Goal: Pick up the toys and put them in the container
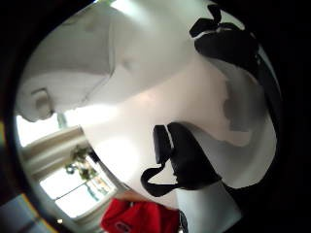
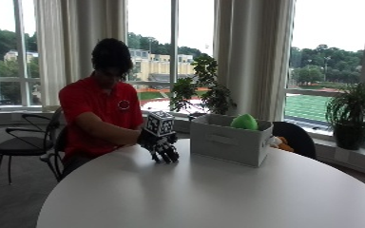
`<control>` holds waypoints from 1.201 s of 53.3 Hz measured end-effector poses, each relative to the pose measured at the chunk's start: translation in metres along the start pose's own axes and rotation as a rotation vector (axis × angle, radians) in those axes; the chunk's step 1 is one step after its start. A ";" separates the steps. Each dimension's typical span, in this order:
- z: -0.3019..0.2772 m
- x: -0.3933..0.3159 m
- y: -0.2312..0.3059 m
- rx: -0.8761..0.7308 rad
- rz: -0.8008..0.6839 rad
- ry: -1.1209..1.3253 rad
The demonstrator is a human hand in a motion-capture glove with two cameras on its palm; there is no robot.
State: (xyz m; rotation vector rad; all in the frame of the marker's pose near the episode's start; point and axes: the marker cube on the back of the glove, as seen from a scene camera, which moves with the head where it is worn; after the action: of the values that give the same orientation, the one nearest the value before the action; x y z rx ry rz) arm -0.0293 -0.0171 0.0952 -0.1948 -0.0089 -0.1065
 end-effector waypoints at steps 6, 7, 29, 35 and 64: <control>0.001 0.000 0.002 -0.022 -0.059 0.014; 0.000 0.000 0.002 -0.023 -0.055 0.013; -0.003 0.005 -0.005 -0.014 -0.024 0.002; -0.004 0.005 -0.004 -0.021 -0.031 0.000; -0.001 -0.001 0.000 -0.026 -0.049 0.000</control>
State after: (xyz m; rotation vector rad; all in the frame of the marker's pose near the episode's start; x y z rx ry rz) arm -0.0302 -0.0174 0.0942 -0.2210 -0.0122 -0.1558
